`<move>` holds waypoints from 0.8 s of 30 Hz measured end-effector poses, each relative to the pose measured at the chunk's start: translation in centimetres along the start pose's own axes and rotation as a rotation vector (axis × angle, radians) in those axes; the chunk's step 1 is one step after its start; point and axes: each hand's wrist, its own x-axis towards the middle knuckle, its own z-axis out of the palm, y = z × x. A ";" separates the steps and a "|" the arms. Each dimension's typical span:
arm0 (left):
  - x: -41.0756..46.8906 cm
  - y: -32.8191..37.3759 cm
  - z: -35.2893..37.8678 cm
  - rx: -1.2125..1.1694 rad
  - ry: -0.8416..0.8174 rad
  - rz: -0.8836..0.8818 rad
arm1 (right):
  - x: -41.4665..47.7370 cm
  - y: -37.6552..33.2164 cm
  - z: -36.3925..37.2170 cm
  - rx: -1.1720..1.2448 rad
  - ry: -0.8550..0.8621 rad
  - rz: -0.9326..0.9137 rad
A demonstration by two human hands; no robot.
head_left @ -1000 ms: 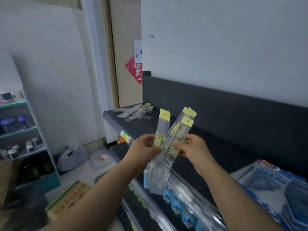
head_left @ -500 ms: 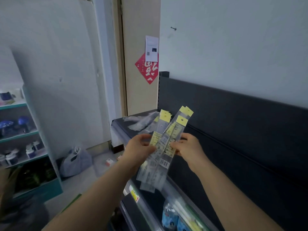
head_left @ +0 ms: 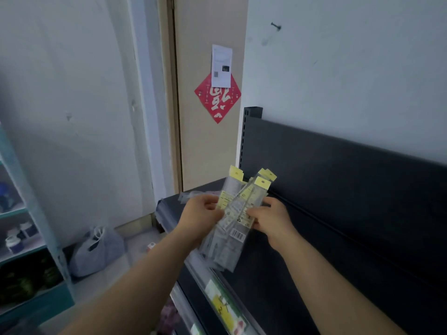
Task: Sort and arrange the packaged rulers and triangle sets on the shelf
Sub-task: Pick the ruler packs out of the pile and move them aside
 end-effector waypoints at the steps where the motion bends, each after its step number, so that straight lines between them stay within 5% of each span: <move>1: 1.2 -0.1 -0.3 0.023 -0.008 0.015 | 0.9 0.0 0.5 0.007 0.023 0.009; 14: 11.0 -1.5 -2.5 0.466 -0.193 0.295 | 4.1 -0.4 4.1 -0.409 0.356 -0.072; 24: 11.9 -2.5 -3.1 0.876 -0.322 0.554 | 1.6 -0.4 4.6 -0.979 0.377 -0.110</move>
